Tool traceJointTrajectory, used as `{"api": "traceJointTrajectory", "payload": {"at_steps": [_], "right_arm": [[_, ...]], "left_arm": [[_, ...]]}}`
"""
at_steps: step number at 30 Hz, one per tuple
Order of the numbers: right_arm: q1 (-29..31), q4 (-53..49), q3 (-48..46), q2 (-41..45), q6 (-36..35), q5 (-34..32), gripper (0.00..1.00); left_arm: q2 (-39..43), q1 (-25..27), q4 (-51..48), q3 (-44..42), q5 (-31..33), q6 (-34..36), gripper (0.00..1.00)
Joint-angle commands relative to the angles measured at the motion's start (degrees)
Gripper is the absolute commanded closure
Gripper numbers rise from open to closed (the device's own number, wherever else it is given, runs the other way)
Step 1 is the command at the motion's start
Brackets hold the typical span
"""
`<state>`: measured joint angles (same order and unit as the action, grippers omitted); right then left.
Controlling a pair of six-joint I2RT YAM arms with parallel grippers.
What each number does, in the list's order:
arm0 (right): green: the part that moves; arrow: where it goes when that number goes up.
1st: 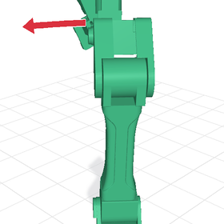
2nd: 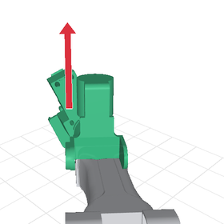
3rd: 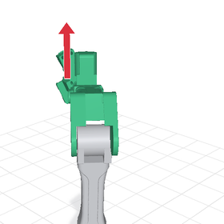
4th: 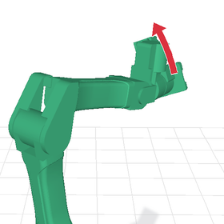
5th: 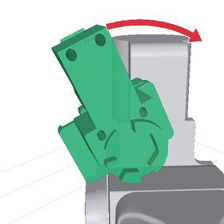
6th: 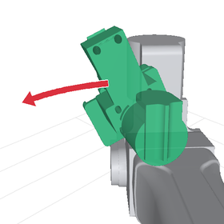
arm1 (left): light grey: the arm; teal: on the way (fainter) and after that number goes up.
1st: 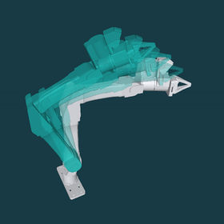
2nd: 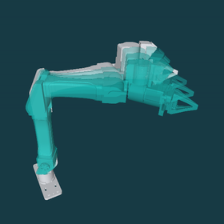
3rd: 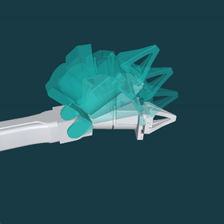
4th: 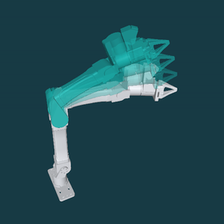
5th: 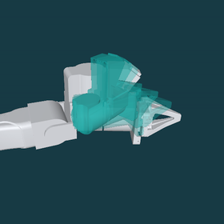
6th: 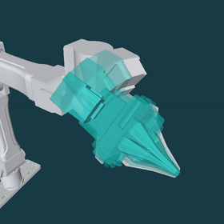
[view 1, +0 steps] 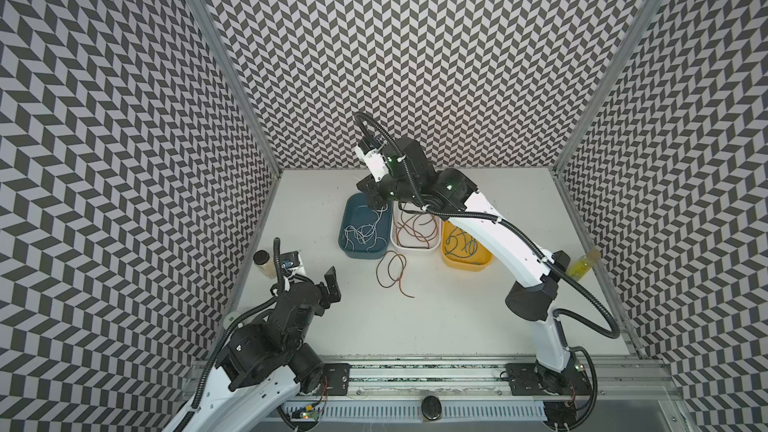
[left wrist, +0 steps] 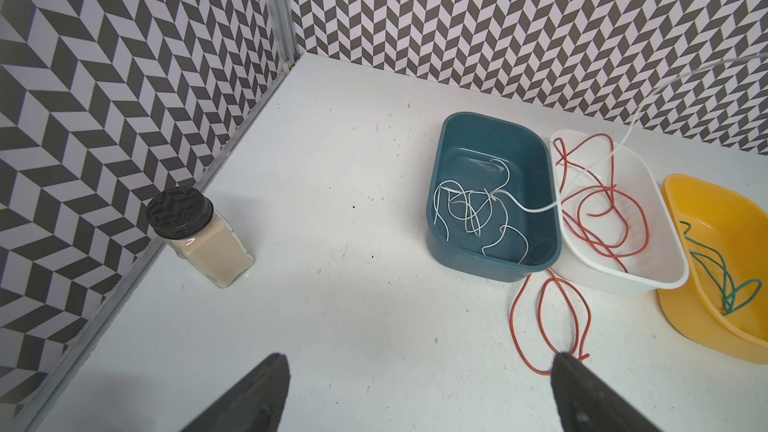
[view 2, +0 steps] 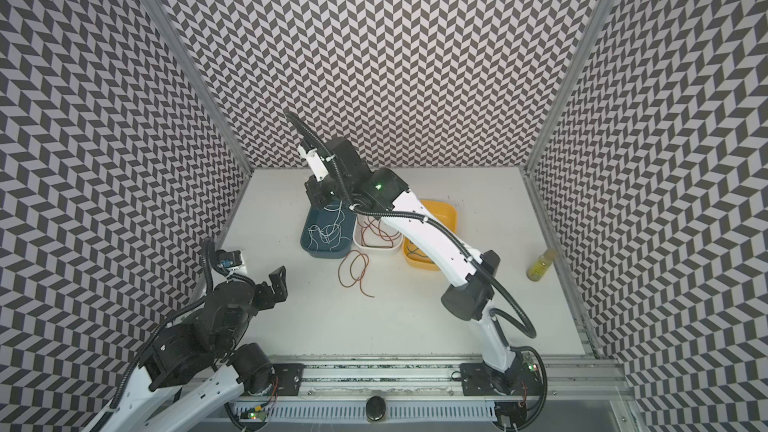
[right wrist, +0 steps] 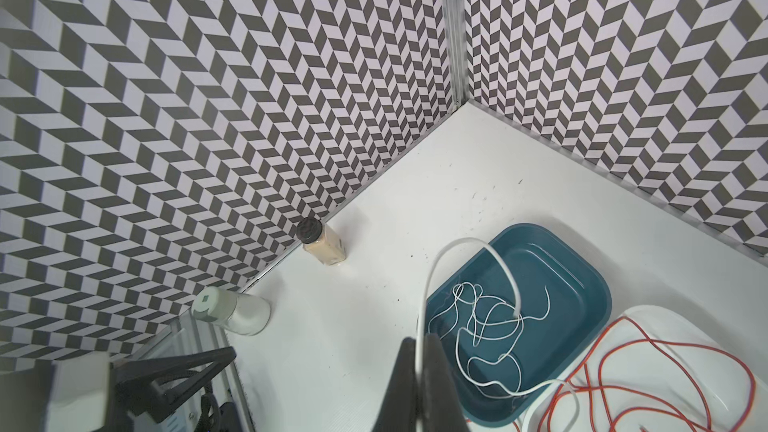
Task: Untangle the cables
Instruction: 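Lower the white wire into the teal tub and open the right gripper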
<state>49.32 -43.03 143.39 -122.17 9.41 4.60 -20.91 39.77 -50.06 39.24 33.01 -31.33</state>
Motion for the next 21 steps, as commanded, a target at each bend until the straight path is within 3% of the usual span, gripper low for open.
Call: {"api": "traceJointTrajectory", "payload": {"at_steps": [1,21], "right_arm": [[-0.67,4.13,1.45,-2.64,-2.16,2.77,1.00],[-2.85,7.19,-0.04,-19.42,4.46,8.50,1.00]], "left_arm": [[0.95,-0.39,0.67,-0.40,0.84,0.07,0.00],[1.00,-0.39,1.02,-0.55,0.28,0.31,0.00]]}}
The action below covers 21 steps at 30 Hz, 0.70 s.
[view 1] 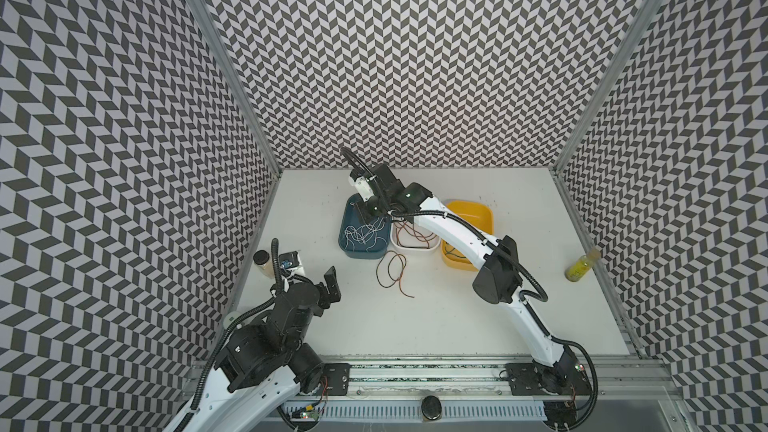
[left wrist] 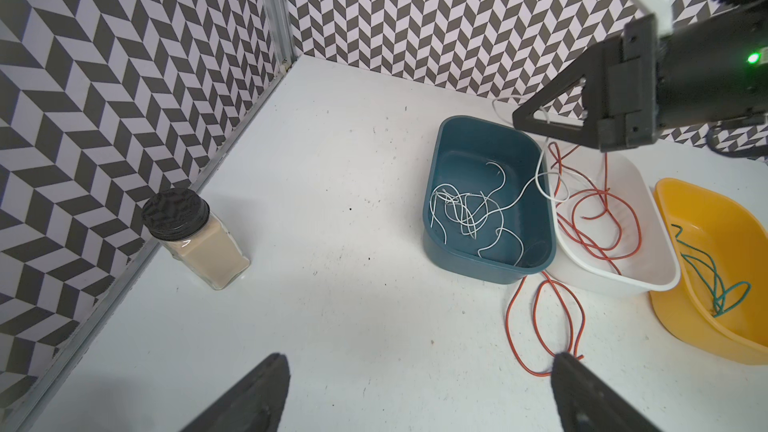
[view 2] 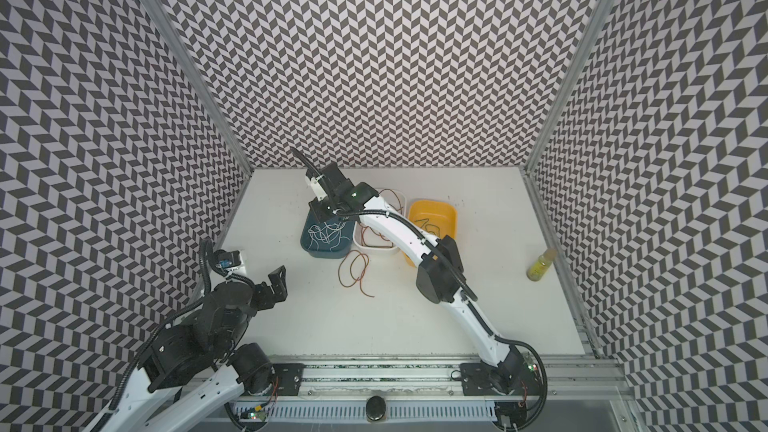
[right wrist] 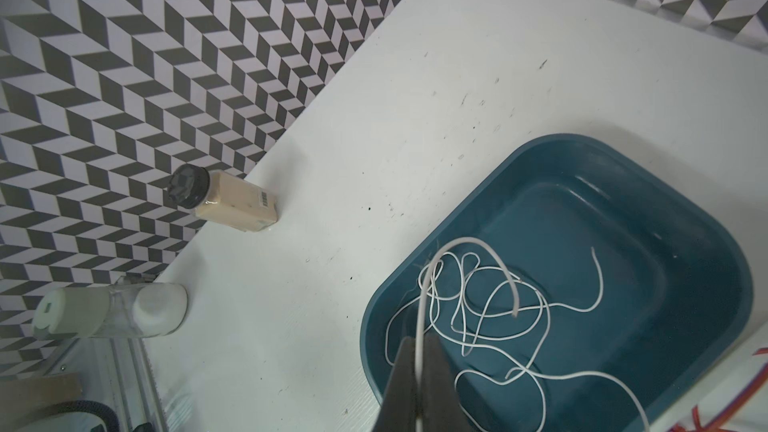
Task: Untangle the cables
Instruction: 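Lower the white wire into the teal tub and open the right gripper, then move the right gripper down to the loose red wire beside the tubs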
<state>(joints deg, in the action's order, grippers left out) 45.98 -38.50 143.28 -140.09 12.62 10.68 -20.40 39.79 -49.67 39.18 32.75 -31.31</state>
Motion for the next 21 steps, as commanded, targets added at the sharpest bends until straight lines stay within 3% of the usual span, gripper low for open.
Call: {"api": "traceJointTrajectory", "payload": {"at_steps": [1,11,21], "right_arm": [[0.61,2.31,0.06,-2.03,1.31,2.44,1.00],[1.05,0.82,-1.95,-2.84,0.05,0.20,0.92],[1.05,-0.50,-1.91,-1.95,-1.40,-2.35,0.64]], "left_arm": [[0.46,-0.41,0.71,-0.50,0.56,0.38,0.00],[0.32,-0.34,0.63,-0.51,0.53,0.41,0.00],[0.17,-0.40,0.63,-0.50,0.47,0.38,0.00]]}}
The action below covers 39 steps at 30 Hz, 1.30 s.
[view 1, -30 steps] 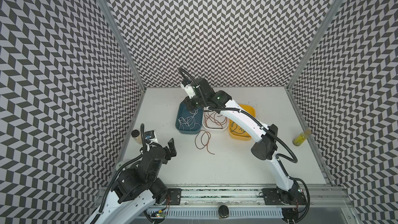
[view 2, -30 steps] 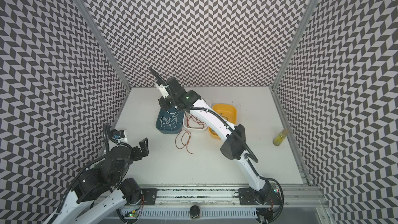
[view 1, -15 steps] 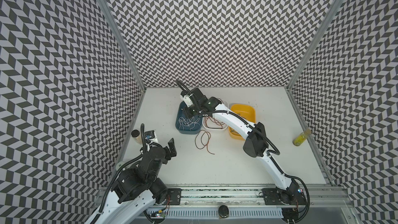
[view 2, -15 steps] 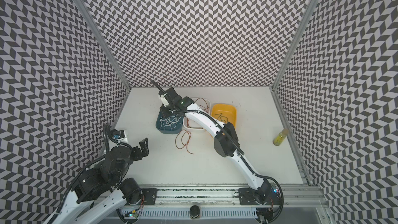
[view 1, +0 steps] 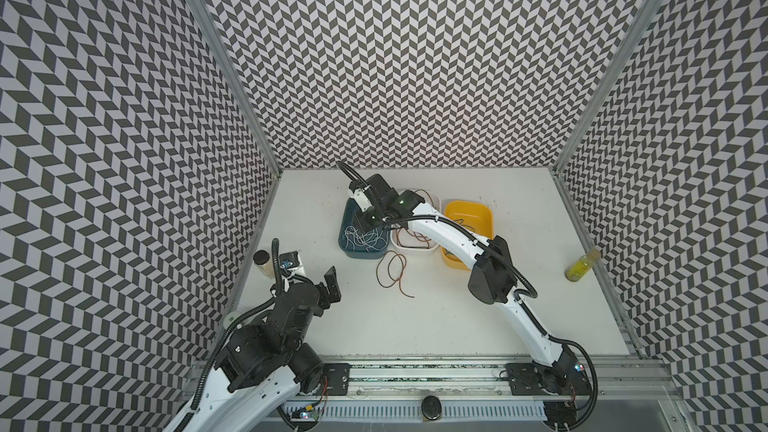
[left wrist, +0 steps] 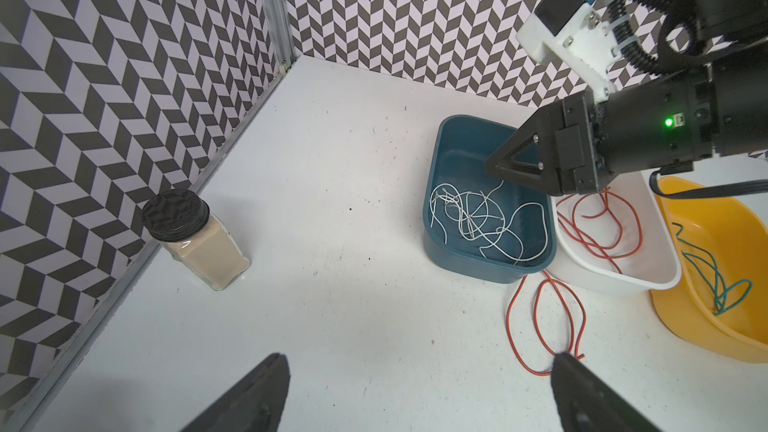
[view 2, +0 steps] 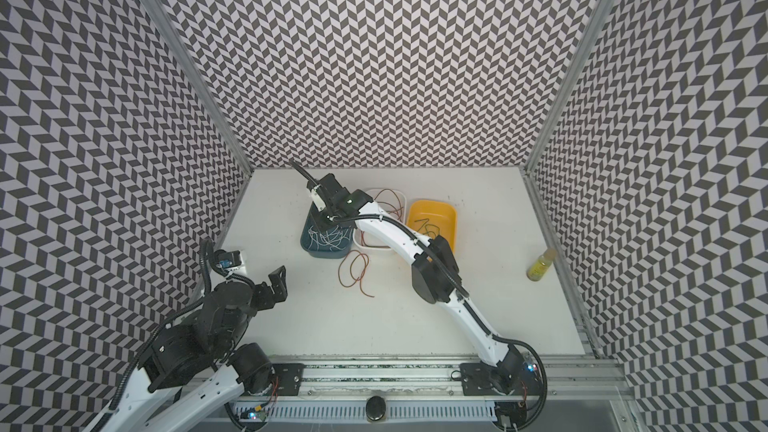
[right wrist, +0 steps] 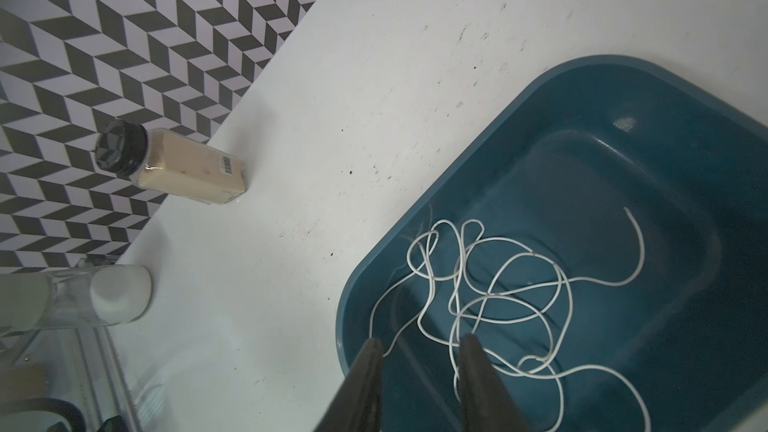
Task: Untangle the cables
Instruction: 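Move the right gripper down to the loose red wire beside the tubs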
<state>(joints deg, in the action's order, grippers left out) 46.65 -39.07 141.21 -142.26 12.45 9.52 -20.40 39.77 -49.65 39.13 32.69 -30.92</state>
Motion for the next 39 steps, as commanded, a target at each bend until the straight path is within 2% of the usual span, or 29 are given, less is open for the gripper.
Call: {"api": "traceJointTrajectory", "payload": {"at_steps": [1,6,9,14,17,22,31,39], "right_arm": [[0.37,-0.37,0.29,0.46,-1.31,-1.49,0.63],[0.46,-2.08,-1.23,4.39,-0.65,-3.92,0.56],[0.62,-1.93,-6.95,9.57,0.89,-5.72,0.50],[2.57,3.80,-25.82,21.93,1.88,-7.97,0.41],[3.74,7.13,-35.22,28.22,2.83,-9.71,0.39],[4.99,12.95,-50.35,36.49,7.27,-8.49,0.38],[6.34,15.08,-60.73,37.67,11.71,-8.12,0.38],[5.25,16.82,-62.36,33.61,12.19,-7.24,0.43]], "left_arm": [[0.19,-0.39,0.61,-0.42,0.49,-0.02,0.00],[0.22,-0.40,0.78,-0.49,0.53,0.05,0.00],[0.29,-0.39,0.78,-0.50,0.54,0.13,0.00],[0.45,-0.42,0.69,-0.52,0.43,0.12,0.00],[0.48,-0.43,0.75,-0.51,0.45,0.09,0.00],[0.36,-0.46,0.73,-0.46,0.36,0.14,0.00],[0.11,-0.44,0.60,-0.42,0.45,0.09,0.00],[0.10,-0.46,0.56,-0.40,0.62,0.05,0.00]]}}
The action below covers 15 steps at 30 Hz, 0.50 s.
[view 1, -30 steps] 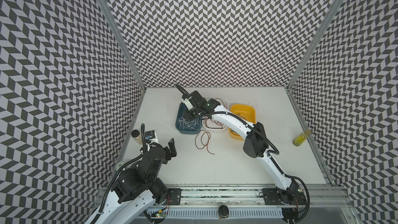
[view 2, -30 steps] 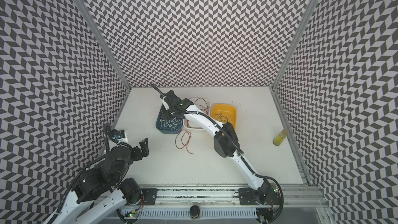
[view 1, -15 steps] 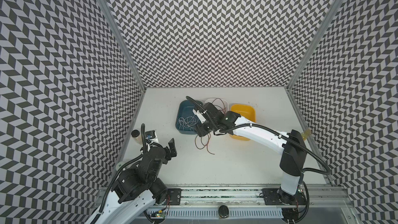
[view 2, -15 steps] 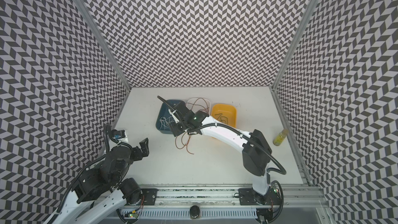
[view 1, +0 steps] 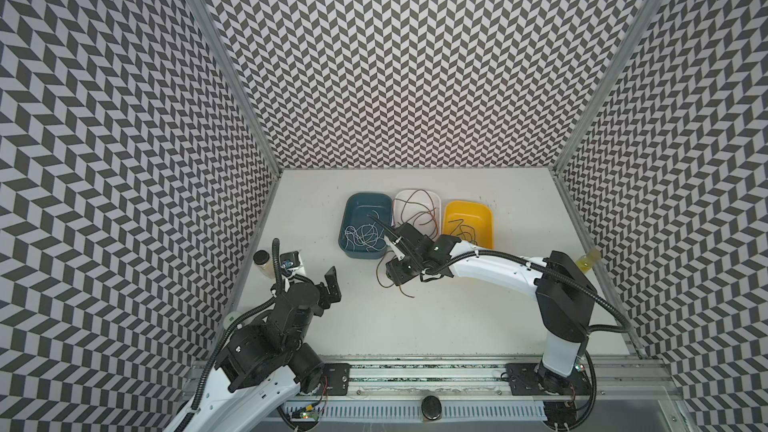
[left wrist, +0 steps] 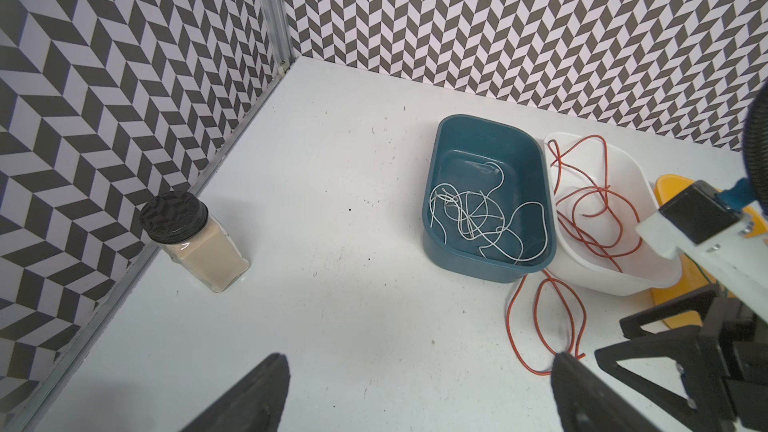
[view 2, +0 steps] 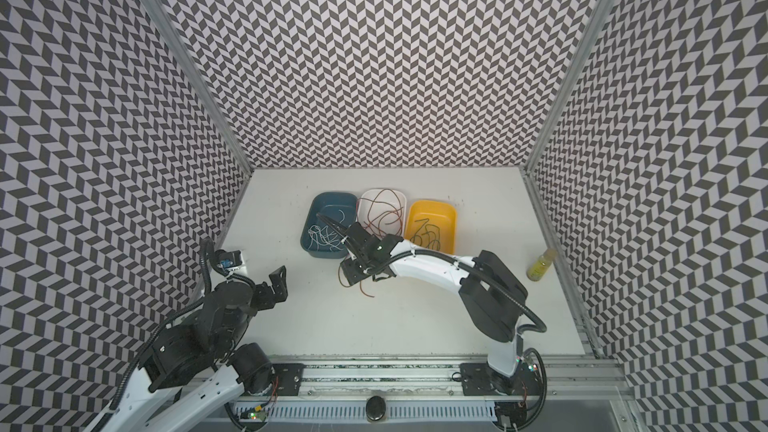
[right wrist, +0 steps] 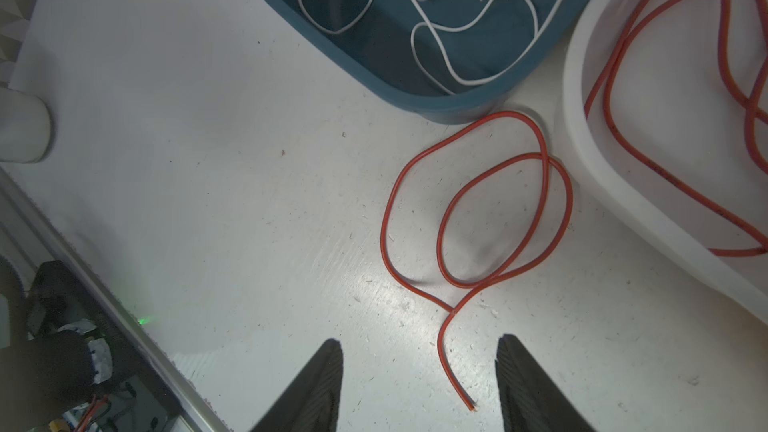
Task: Untangle the cables
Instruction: 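Move the right gripper down to the loose red wire beside the tubs, then grasp the loose red wire with the right gripper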
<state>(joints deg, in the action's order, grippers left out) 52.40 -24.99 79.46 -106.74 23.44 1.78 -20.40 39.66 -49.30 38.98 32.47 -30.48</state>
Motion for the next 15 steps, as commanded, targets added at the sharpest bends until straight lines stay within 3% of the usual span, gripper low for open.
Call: {"api": "traceJointTrajectory", "payload": {"at_steps": [1,15], "right_arm": [[-0.99,3.06,-0.75,-2.50,1.59,1.22,0.44],[-3.22,3.99,-1.14,-7.65,4.37,1.91,0.55]], "left_arm": [[0.13,-0.42,0.15,-0.31,0.84,-0.44,0.00],[0.13,-0.39,0.26,-0.30,0.83,-0.35,0.00]]}}
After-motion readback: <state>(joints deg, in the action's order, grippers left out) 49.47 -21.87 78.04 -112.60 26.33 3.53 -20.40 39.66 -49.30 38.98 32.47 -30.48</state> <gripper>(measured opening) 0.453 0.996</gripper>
